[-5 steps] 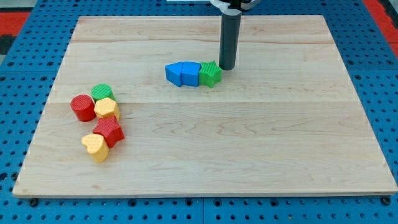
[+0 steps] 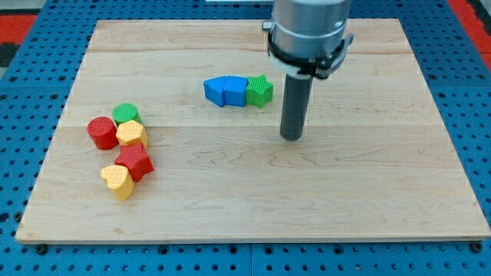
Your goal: Move the green star to the center of the board
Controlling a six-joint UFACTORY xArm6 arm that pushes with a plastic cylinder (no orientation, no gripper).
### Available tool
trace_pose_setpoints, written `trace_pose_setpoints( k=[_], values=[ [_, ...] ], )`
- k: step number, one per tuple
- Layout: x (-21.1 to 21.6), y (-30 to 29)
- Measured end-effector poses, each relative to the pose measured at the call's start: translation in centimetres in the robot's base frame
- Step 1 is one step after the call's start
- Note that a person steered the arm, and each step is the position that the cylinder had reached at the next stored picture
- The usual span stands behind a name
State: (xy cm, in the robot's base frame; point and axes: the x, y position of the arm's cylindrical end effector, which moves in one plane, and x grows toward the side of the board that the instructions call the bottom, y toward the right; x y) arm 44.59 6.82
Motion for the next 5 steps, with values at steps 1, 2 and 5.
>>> trace_pose_setpoints(
  k=[1, 2, 5],
  values=[
    [-3.6, 0.2],
    [-5.3, -3.0],
    [-13.0, -7.3]
  ],
)
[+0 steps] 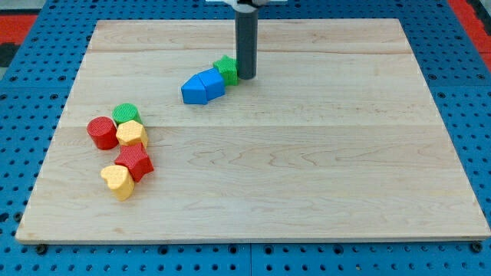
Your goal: Move the green star to the center of the board
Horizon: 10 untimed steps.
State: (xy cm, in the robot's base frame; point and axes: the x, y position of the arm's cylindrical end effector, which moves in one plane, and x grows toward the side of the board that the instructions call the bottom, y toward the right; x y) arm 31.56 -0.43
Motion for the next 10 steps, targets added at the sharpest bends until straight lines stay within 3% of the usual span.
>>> trace_pose_setpoints(
  k=[1, 2, 3, 4, 6, 7, 8, 9, 10],
  values=[
    [-2.8, -2.0],
    [-2.7, -9.1],
    [-1.5, -11.4],
    [-1.5, -9.7],
    [0.8, 3.2],
    [-1.7, 3.2],
    [-2.1, -1.6],
    [0.2, -2.9],
    [3.4, 1.2]
  ],
)
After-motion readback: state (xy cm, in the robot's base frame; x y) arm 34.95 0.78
